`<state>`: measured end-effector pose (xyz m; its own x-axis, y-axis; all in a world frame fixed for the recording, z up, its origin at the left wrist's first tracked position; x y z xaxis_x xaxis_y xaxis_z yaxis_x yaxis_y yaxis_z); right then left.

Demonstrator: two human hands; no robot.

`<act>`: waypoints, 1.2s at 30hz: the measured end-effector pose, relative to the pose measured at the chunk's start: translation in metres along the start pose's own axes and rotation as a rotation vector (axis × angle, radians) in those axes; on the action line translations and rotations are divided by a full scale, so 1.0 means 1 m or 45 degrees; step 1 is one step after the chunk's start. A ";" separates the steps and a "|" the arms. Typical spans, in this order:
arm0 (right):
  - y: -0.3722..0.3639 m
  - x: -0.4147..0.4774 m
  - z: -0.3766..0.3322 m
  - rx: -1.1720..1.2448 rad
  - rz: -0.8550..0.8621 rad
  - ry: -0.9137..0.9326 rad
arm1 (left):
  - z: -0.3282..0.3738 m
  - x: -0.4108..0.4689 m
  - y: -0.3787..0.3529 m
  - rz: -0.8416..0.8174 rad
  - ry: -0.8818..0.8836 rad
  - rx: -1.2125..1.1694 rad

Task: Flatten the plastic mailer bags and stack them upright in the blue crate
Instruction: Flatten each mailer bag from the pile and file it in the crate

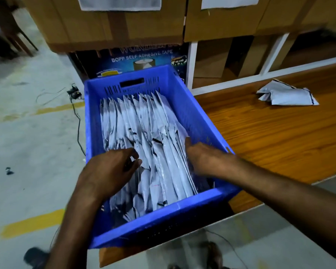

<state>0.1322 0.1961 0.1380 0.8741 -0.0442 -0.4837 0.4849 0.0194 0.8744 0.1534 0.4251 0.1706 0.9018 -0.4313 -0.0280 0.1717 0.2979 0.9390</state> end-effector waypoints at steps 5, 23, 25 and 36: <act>-0.031 0.021 -0.017 -0.070 -0.076 -0.041 | 0.005 -0.004 0.003 0.024 0.005 0.051; -0.014 0.025 -0.027 -0.157 -0.057 0.233 | 0.010 0.000 0.009 -0.003 0.090 0.001; 0.000 0.029 -0.022 -0.151 0.014 0.261 | 0.009 0.000 0.009 -0.009 0.104 -0.001; -0.029 0.035 -0.030 0.219 -0.072 0.201 | 0.013 -0.002 0.010 -0.026 0.087 0.033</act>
<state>0.1492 0.2236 0.0947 0.8458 0.1170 -0.5206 0.5332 -0.1500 0.8326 0.1486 0.4179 0.1841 0.9234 -0.3775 -0.0697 0.1805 0.2668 0.9467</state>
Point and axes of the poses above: each hand's wrist, its own x-axis towards the middle knuckle, its own y-axis out of the back of the hand, z = x × y, the point moved 6 cm from there along x, towards the middle knuckle, and after that the axes turned 10 degrees about -x, right-handed, at the moved point
